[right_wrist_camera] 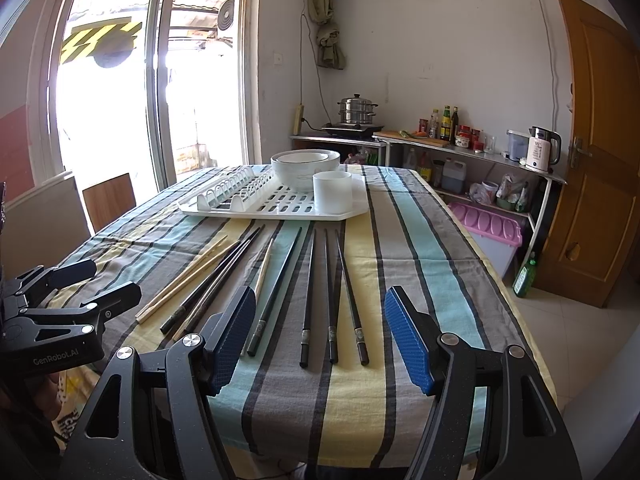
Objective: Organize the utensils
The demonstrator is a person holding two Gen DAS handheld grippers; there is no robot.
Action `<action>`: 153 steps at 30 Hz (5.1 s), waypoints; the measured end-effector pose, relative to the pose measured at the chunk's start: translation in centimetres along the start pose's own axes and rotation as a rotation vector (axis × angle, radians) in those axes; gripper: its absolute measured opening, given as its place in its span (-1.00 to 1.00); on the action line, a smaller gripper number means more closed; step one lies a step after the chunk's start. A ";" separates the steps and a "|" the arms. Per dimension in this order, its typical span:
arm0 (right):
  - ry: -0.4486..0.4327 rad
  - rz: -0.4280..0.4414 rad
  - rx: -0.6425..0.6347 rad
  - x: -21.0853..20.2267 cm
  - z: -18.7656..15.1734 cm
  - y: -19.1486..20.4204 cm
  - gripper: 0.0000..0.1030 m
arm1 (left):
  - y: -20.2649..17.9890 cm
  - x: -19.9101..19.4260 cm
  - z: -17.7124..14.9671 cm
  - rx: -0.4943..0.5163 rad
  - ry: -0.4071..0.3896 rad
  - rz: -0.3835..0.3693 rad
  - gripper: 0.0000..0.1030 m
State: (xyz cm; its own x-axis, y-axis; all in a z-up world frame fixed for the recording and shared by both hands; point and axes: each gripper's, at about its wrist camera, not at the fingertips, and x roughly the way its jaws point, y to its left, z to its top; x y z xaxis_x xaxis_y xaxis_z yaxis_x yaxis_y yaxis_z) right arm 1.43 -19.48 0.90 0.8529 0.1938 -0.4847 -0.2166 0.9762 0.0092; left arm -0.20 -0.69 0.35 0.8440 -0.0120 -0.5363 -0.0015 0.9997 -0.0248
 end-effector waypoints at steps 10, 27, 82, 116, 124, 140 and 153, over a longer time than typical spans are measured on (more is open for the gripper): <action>-0.002 -0.002 -0.001 -0.1 0.1 0.0 0.31 | 0.0 0.0 0.0 -0.001 0.000 0.000 0.68; -0.002 -0.001 0.001 -0.1 0.3 0.1 0.31 | 0.4 0.2 0.0 -0.011 0.012 -0.015 0.68; 0.412 0.104 -0.059 21.2 5.5 0.2 -0.65 | 4.8 19.2 7.0 0.037 0.377 -0.093 -0.27; 0.440 0.157 -0.019 23.0 7.9 -0.5 -0.90 | 3.2 20.0 8.3 0.137 0.385 -0.114 -0.90; 0.312 0.200 -0.004 18.7 11.0 -0.6 -0.91 | 4.1 16.4 11.2 0.099 0.288 -0.144 -0.90; 0.091 0.200 0.045 11.1 14.6 -2.5 -0.91 | 4.9 8.8 15.8 0.072 0.120 -0.149 -0.90; 0.018 0.201 0.052 9.6 16.7 -3.3 -0.91 | 3.9 7.9 19.1 0.069 0.053 -0.177 -0.90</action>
State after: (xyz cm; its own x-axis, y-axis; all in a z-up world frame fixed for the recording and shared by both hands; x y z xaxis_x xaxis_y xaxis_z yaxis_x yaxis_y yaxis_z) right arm 18.28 -19.18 10.86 0.7860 0.3844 -0.4843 -0.3567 0.9217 0.1526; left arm 16.74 3.57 12.13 0.7981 -0.1875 -0.5727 0.1831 0.9809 -0.0659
